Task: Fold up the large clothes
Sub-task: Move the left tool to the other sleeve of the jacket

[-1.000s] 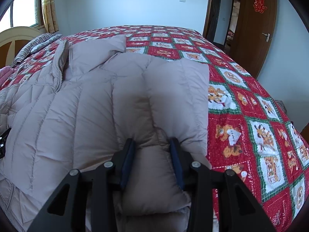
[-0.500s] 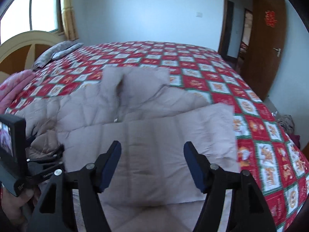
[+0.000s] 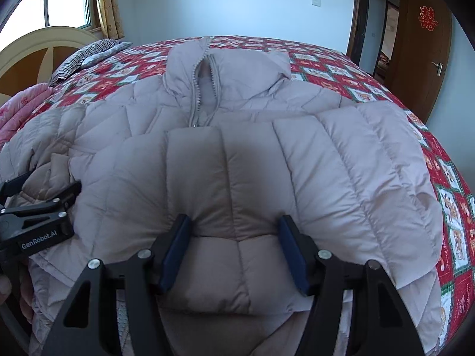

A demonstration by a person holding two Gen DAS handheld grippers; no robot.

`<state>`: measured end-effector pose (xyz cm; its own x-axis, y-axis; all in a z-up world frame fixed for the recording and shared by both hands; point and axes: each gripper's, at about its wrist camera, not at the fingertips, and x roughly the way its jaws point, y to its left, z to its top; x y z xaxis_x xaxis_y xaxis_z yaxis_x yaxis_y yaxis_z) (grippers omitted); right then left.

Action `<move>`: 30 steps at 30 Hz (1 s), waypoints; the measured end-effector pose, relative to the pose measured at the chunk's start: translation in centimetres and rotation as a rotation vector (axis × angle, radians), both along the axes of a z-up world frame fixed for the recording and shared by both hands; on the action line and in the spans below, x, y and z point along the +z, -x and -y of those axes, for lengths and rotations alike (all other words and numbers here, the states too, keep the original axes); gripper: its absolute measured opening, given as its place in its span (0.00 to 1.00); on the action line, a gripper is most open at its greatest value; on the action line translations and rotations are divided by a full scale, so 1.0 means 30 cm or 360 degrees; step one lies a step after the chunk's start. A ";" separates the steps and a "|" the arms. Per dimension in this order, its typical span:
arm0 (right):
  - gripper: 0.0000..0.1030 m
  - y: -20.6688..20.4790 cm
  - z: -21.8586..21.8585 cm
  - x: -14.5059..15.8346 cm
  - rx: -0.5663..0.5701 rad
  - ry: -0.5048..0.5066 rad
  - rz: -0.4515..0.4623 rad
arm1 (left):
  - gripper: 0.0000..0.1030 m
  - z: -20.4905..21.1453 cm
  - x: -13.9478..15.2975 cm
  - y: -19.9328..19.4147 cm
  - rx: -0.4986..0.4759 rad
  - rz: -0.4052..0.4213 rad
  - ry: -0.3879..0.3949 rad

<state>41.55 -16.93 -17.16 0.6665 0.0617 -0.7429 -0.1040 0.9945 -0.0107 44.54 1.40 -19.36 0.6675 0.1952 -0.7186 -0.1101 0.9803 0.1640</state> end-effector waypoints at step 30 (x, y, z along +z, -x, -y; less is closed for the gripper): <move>0.67 0.038 -0.003 0.069 0.0008 -0.0090 0.0058 | 0.99 -0.198 0.252 0.231 0.0030 0.0182 -0.0185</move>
